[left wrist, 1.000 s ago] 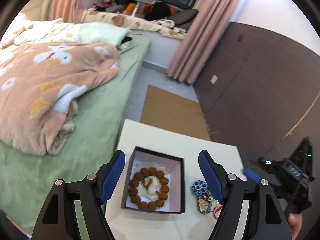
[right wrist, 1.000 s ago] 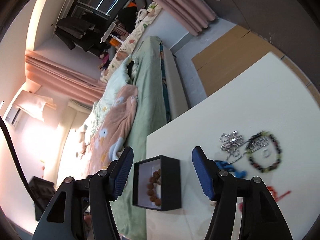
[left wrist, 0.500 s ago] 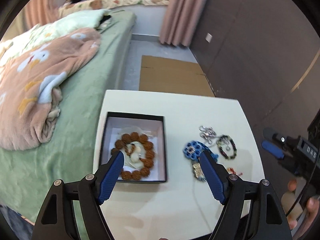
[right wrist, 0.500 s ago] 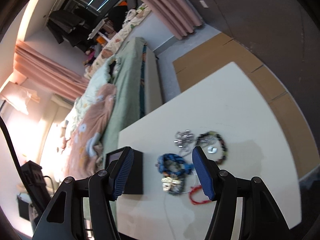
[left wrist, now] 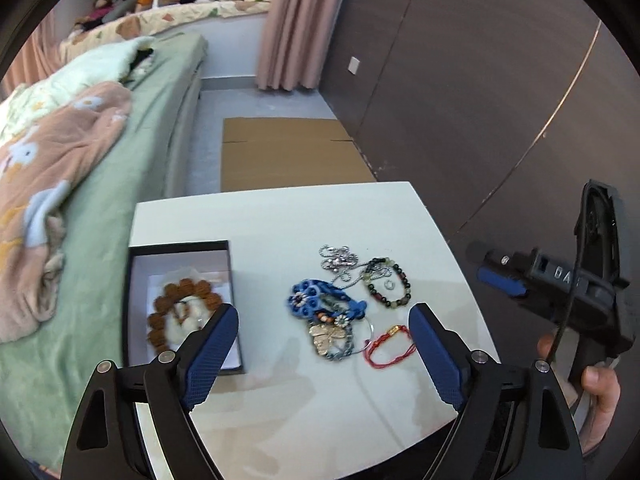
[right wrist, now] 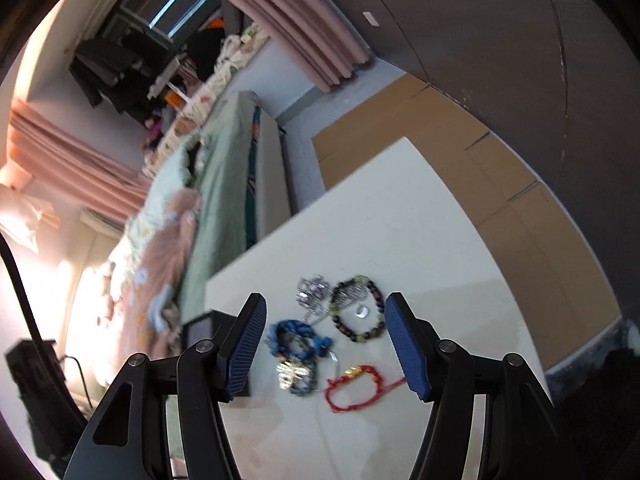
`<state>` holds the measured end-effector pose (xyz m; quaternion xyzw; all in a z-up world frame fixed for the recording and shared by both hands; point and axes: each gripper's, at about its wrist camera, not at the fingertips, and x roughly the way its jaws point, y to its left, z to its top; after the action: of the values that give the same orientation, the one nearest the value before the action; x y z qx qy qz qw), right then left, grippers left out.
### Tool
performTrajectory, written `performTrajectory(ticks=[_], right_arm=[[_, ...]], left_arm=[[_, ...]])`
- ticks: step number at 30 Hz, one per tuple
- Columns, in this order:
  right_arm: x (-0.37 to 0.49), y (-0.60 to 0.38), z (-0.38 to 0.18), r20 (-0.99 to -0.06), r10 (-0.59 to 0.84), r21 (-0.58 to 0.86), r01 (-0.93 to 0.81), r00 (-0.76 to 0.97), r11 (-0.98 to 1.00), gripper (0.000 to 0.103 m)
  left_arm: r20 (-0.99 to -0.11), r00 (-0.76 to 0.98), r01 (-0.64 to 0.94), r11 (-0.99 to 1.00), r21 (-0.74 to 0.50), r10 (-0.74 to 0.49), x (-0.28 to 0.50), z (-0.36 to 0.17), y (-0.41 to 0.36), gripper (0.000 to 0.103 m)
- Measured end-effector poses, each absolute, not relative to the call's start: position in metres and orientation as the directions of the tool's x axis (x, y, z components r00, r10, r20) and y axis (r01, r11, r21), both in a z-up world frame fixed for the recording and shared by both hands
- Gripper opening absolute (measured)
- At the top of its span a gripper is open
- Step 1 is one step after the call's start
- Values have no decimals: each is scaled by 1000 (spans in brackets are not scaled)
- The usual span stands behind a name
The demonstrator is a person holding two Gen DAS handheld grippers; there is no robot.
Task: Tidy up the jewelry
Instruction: 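Move the left gripper to the blue beaded bracelet and grasp it, then carry the blue bracelet toward the box with the left gripper while the right gripper grasps the dark bead bracelet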
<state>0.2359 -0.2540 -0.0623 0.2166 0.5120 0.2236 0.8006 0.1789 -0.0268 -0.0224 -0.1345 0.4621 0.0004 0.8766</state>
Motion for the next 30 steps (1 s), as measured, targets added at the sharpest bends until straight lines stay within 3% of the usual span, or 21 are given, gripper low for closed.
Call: performTrajectory(ticks=[6,11,24,27,30], right_arm=[[238,-261,-76,-757,558,559,-107,339,822,62],[241,-272,-89,-782,547,560,-48,300,827,62],[243,-270,-101,-823,509,517,-36,252,855,62],[246,-261,-105,-837,489,495,-44,244,868,62],[249,-252,-109,-854,460,463,-49,242,885,62]], left_arm=[[-829,536,-120,958,-261,-159,201,-42,-34,86],[-862,483,-112,966,-234,-153,219,-65,-41,56],[-901,433,-109,990,-88,-32,247,-112,-47,52],[-904,425,-110,989,-102,-46,250,-121,-44,38],[-905,422,-107,989,-98,-44,248,-128,-41,32]])
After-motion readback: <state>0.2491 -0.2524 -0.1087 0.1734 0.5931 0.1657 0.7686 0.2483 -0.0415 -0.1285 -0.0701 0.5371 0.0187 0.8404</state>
